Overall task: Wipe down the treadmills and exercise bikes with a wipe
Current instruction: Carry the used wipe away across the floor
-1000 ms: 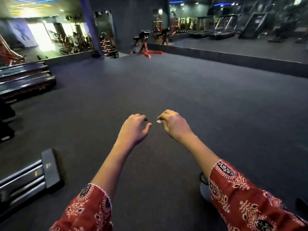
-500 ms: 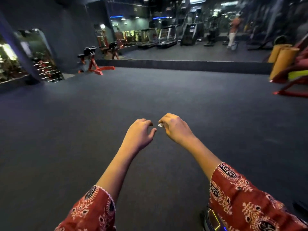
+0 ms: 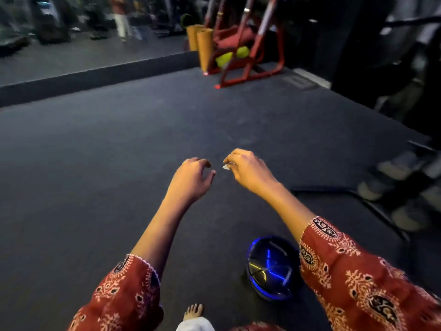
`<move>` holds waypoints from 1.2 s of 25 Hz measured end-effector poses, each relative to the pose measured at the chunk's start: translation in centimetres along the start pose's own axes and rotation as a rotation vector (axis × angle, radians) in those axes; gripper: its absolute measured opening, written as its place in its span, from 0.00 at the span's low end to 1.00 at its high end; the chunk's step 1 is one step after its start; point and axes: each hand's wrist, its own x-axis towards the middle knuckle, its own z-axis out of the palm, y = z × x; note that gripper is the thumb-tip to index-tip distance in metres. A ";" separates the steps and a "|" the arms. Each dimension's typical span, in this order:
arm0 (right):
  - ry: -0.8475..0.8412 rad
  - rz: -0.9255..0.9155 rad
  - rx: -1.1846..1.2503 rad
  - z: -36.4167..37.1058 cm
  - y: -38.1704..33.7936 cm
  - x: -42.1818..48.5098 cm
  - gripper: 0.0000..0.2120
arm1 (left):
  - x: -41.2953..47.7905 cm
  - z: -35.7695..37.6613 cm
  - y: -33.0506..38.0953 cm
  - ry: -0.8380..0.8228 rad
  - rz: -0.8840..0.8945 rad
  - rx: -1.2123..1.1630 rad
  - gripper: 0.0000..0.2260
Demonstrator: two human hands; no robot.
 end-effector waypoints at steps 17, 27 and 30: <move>0.249 0.988 -0.031 3.8 3.6 -9.9 0.09 | 7.8 11.5 3.8 -0.614 0.737 -0.153 0.14; 0.197 1.021 -0.003 5.4 5.7 -6.9 0.11 | 10.7 13.6 4.2 -0.658 0.752 -0.143 0.14; 0.195 1.042 0.003 6.7 5.5 -7.5 0.11 | 10.2 14.1 3.6 -0.693 0.759 -0.142 0.14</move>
